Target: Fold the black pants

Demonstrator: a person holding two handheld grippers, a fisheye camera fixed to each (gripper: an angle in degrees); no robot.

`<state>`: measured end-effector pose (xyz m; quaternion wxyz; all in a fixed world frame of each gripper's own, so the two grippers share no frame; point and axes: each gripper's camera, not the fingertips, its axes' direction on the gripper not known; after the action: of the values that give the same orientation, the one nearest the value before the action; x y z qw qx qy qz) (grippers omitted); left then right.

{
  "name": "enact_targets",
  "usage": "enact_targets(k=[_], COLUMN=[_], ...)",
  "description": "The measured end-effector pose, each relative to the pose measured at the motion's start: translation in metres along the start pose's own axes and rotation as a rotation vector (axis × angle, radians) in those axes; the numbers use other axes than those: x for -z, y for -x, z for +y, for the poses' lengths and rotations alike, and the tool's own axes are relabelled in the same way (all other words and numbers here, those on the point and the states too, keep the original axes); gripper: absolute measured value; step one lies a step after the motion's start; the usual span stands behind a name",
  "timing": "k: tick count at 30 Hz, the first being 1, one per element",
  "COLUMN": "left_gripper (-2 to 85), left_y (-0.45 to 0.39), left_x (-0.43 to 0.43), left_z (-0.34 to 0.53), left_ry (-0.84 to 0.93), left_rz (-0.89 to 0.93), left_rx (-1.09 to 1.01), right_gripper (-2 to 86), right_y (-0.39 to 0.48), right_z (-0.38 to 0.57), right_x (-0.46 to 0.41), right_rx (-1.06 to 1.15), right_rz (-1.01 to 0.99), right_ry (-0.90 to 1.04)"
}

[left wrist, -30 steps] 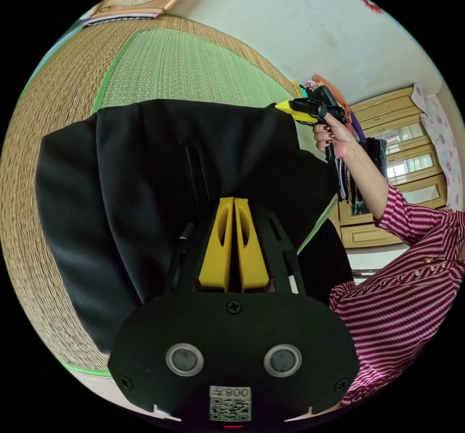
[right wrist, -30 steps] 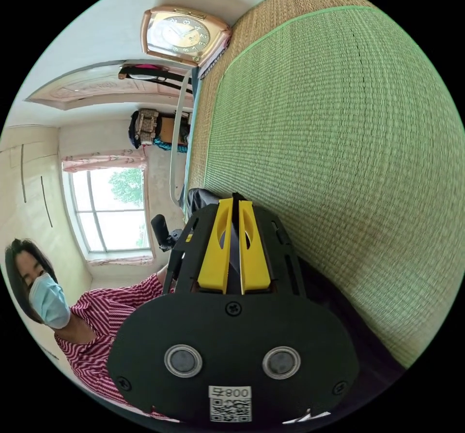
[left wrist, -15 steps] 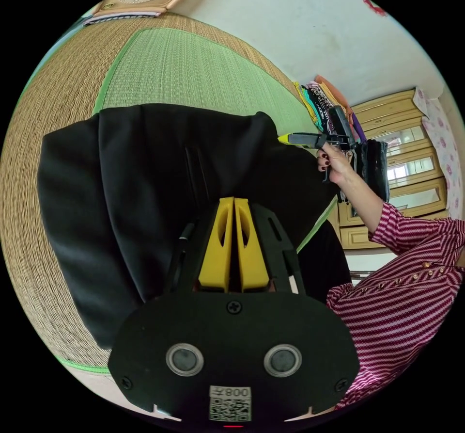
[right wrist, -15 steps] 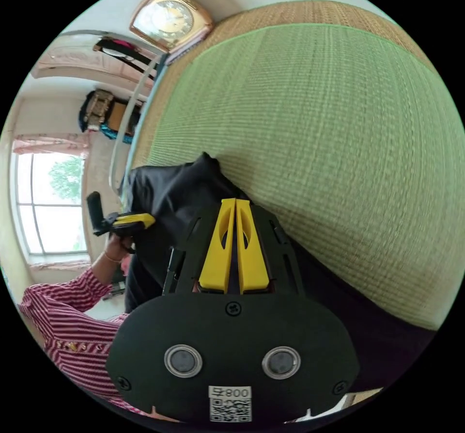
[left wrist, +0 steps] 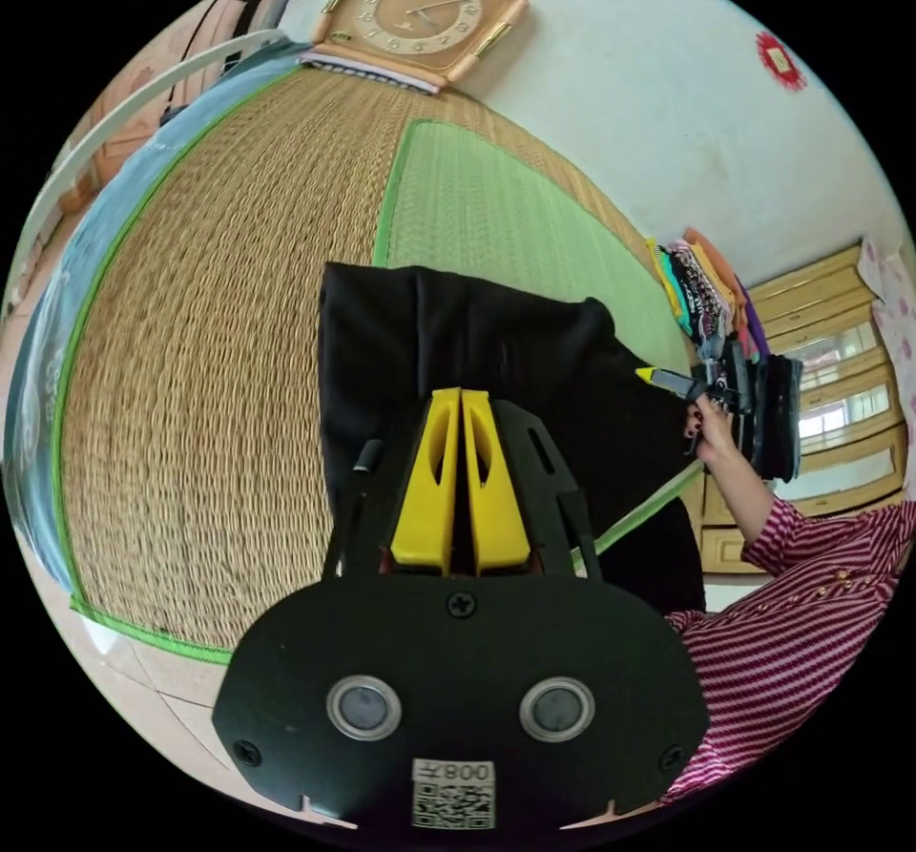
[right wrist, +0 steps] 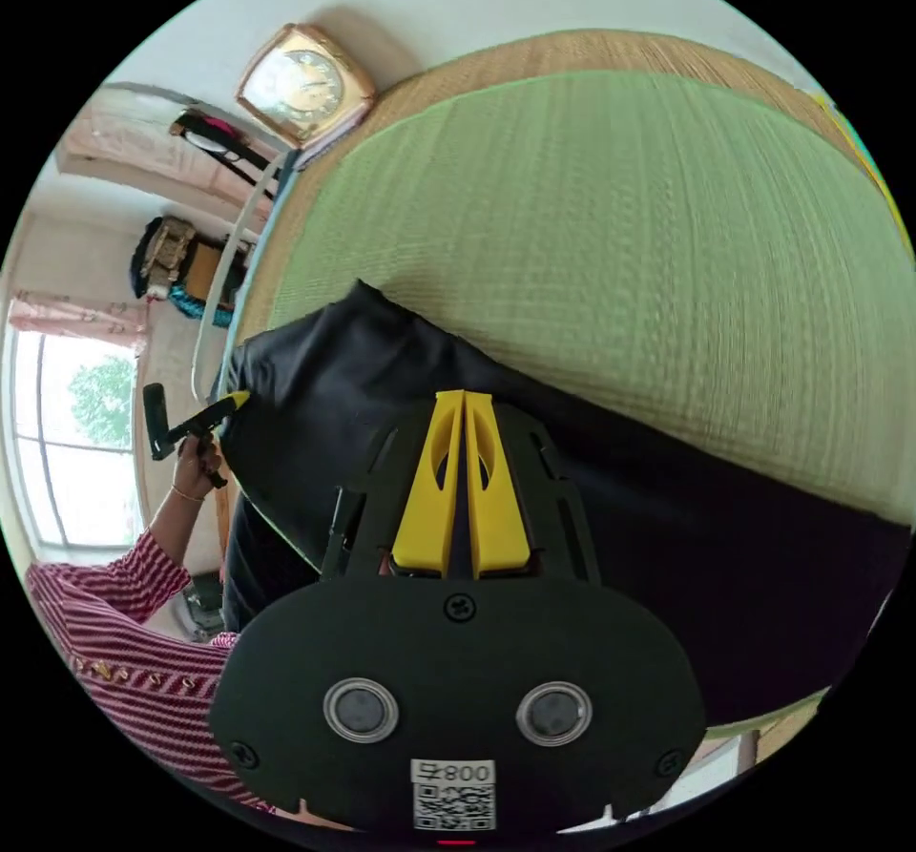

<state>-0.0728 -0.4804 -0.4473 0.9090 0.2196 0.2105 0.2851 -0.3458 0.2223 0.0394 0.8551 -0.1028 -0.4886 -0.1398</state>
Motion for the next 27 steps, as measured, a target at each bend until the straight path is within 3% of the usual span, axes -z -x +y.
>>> enact_targets(k=[10,16,27], left_gripper=[0.0,0.0,0.1], left_y=[-0.029,-0.044,-0.074], left_x=[-0.028,-0.055,-0.105], left_z=[0.025,0.021,0.018], left_ry=[0.0,0.01,0.023], left_rz=[-0.073,-0.11,-0.089], left_rx=[-0.011,-0.015,0.022], right_gripper=[0.0,0.0,0.0], right_y=[0.006,0.007,-0.02], right_z=[0.04,0.09,0.147], right_x=[0.052,0.021,0.049], right_rx=[-0.046,-0.041,-0.105], right_rz=[-0.099,-0.022,-0.115], right_ry=[-0.143,0.051,0.01])
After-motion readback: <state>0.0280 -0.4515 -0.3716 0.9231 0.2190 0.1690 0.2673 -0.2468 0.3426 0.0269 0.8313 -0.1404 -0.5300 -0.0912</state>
